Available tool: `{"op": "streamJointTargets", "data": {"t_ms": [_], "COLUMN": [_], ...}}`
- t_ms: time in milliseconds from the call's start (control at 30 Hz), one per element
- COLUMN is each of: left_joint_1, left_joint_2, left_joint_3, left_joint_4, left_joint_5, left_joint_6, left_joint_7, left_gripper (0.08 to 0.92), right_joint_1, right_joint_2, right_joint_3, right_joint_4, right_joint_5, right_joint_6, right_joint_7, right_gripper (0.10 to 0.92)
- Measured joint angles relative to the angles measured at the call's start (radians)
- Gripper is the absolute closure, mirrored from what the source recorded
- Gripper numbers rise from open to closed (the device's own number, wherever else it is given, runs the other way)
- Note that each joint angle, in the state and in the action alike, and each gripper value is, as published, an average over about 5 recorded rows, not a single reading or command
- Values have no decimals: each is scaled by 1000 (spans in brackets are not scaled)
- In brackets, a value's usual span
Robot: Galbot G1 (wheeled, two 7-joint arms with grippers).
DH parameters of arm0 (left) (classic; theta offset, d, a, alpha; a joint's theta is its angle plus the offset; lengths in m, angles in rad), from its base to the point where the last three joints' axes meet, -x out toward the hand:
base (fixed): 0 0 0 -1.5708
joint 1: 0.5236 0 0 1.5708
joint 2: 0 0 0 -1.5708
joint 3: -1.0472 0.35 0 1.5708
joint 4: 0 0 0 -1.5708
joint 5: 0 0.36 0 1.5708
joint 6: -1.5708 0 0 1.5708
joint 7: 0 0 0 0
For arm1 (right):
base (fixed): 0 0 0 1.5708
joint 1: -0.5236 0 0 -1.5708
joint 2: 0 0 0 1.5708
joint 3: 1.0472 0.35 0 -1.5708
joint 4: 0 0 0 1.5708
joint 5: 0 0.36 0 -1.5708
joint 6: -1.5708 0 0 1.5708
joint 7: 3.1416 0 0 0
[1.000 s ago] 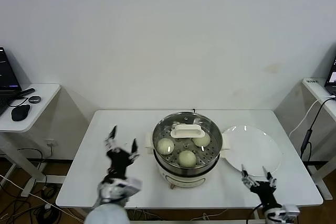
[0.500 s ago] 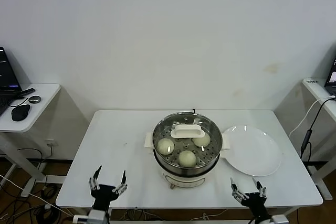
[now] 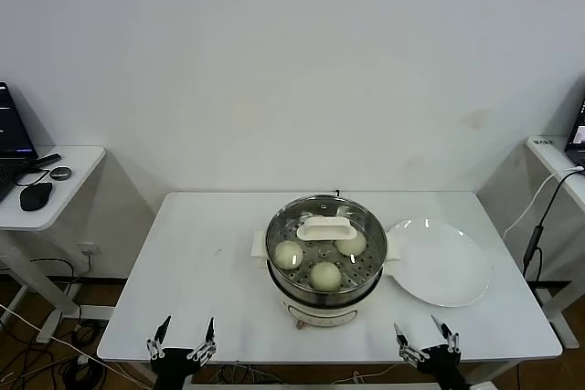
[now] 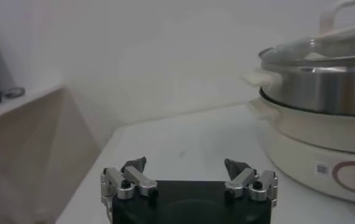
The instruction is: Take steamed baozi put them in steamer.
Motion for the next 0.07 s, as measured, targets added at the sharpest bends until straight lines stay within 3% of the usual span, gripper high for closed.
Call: {"op": "streamJointTargets", "data": {"t_ms": [67], "left_joint_1": [4], "left_joint_2": [-1], "left_joint_3": [1], "left_joint_4": [-3], "left_joint_5": [-8], "left_joint_6": [-2], "left_joint_7": [1], "left_gripper": [177], "right_joint_1": [-3], "right_joint_2": [1], "right_joint_3": [1], "right_joint_4": [6], "right_joint_5": [-3], "right_joint_6": [-2], "right_joint_7": [-2], "right_gripper": [203]}}
